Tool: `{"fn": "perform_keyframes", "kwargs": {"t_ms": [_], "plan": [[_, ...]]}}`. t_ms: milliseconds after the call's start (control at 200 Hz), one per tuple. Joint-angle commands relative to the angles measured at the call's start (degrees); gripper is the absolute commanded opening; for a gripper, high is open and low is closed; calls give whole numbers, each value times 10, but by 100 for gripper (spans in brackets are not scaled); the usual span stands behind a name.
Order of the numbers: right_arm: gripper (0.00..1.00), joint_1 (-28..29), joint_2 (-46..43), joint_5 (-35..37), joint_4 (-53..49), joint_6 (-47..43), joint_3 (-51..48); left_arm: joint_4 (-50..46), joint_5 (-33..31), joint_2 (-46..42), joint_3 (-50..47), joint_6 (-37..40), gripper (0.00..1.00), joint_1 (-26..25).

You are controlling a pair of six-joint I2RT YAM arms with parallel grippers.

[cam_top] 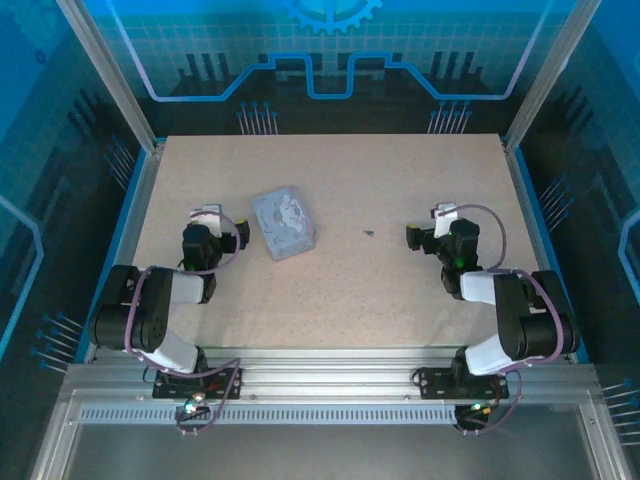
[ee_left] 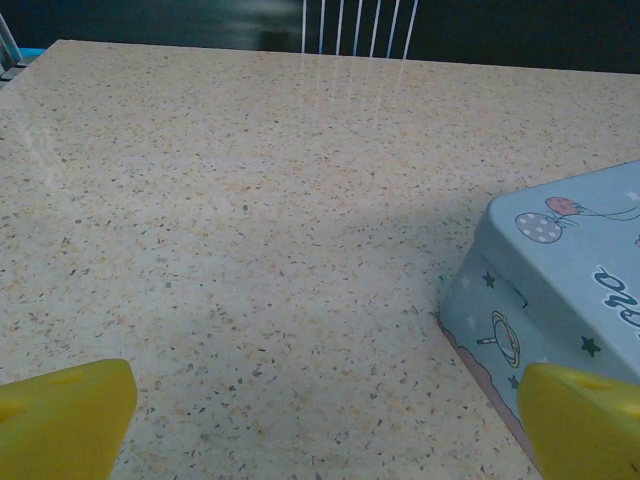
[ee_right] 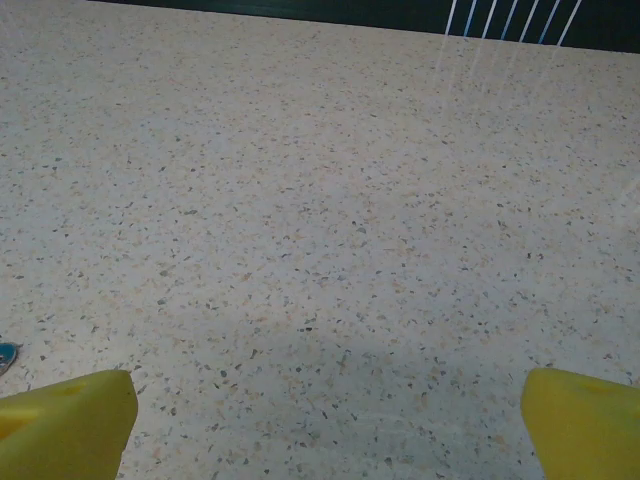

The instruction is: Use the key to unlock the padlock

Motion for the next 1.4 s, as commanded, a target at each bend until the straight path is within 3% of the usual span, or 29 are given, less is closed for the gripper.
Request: {"fn": "perform_keyframes", "kwargs": {"t_ms": [0, 911, 961, 1061, 1186, 1266, 1356, 1396], "plan": [[100, 6, 7, -10, 7, -6, 11, -2, 13, 3, 9, 7, 99, -5], [100, 4, 6, -13, 9, -5, 12, -7, 20, 3, 10, 3, 99, -3], [100, 4, -9, -8, -32, -2, 28, -5, 7, -1, 10, 0, 99, -2], [100, 3, -45, -8, -143, 0, 76, -76, -13, -51, 26, -5, 99, -3], [100, 2, -74, -8, -183, 2, 90, -220, -38, -109, 85, -19, 99, -4], [100, 2, -95, -19, -219, 18, 105, -272, -57, -143, 112, -66, 99, -3], [100, 2, -126, -51, -237, 62, 117, -316, -16, -169, 138, -127, 99, 2], [100, 1, -145, -68, -242, 97, 121, -328, -7, -178, 144, -195, 99, 3]]}}
